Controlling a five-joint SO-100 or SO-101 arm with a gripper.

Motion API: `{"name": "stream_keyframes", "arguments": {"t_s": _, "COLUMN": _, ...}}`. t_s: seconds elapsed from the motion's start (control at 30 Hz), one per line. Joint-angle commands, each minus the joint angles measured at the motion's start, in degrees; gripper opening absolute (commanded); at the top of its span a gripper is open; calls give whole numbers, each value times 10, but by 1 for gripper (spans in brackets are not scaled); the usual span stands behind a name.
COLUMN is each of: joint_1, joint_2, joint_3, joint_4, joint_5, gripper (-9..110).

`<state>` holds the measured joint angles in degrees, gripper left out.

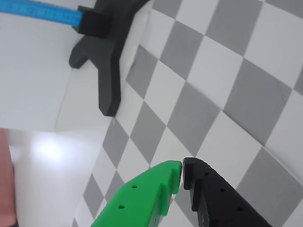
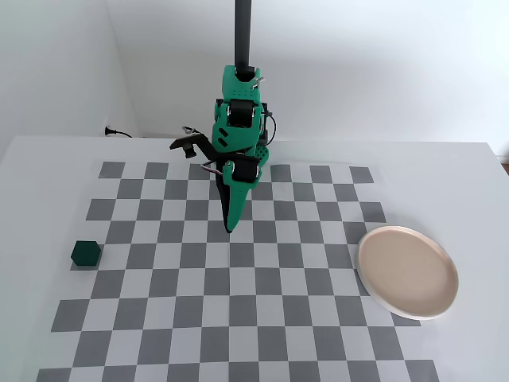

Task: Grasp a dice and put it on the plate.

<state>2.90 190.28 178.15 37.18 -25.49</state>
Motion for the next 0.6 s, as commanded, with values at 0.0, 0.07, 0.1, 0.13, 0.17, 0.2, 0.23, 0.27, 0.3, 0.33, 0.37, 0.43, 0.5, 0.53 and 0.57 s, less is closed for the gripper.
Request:
{"name": "stream_keyframes", "arguments": {"t_s": 0.0, "joint_1": 9, "joint_2": 6, "joint_3": -19, "joint_4": -40, "joint_5": -69, "gripper": -4}}
{"name": "stream_keyframes", "arguments": {"t_s": 0.07, "joint_1": 11, "joint_2": 6, "joint_3": -19, "joint_4": -49, "joint_5": -105, "gripper": -4}}
{"name": "stream_keyframes", "arguments": {"t_s": 0.1, "joint_1": 11, "joint_2": 6, "joint_3": -19, "joint_4": -51, "joint_5": -130, "gripper": -4}}
{"name": "stream_keyframes", "arguments": {"t_s": 0.13, "joint_1": 10, "joint_2": 6, "joint_3": -19, "joint_4": -53, "joint_5": -160, "gripper": -4}}
{"name": "stream_keyframes", "arguments": {"t_s": 0.17, "joint_1": 8, "joint_2": 6, "joint_3": -18, "joint_4": -54, "joint_5": -191, "gripper": -4}}
{"name": "stream_keyframes", "arguments": {"t_s": 0.2, "joint_1": 6, "joint_2": 6, "joint_3": -18, "joint_4": -56, "joint_5": -216, "gripper": -4}}
{"name": "stream_keyframes", "arguments": {"t_s": 0.23, "joint_1": 5, "joint_2": 6, "joint_3": -18, "joint_4": -60, "joint_5": -240, "gripper": -4}}
{"name": "stream_keyframes", "arguments": {"t_s": 0.27, "joint_1": 4, "joint_2": 6, "joint_3": -18, "joint_4": -63, "joint_5": -262, "gripper": -4}}
{"name": "stream_keyframes", "arguments": {"t_s": 0.3, "joint_1": 4, "joint_2": 6, "joint_3": -19, "joint_4": -68, "joint_5": -284, "gripper": -4}}
{"name": "stream_keyframes", "arguments": {"t_s": 0.33, "joint_1": 4, "joint_2": 6, "joint_3": -19, "joint_4": -69, "joint_5": -308, "gripper": -4}}
{"name": "stream_keyframes", "arguments": {"t_s": 0.37, "joint_1": 6, "joint_2": 6, "joint_3": -19, "joint_4": -73, "joint_5": -333, "gripper": -4}}
{"name": "stream_keyframes", "arguments": {"t_s": 0.43, "joint_1": 6, "joint_2": 6, "joint_3": -18, "joint_4": -76, "joint_5": -388, "gripper": -4}}
{"name": "stream_keyframes", "arguments": {"t_s": 0.5, "joint_1": 4, "joint_2": 7, "joint_3": -16, "joint_4": -76, "joint_5": -452, "gripper": -4}}
{"name": "stream_keyframes", "arguments": {"t_s": 0.53, "joint_1": 3, "joint_2": 7, "joint_3": -15, "joint_4": -73, "joint_5": -481, "gripper": -4}}
{"name": "stream_keyframes", "arguments": {"t_s": 0.57, "joint_1": -2, "joint_2": 7, "joint_3": -14, "joint_4": -66, "joint_5": -517, "gripper": -4}}
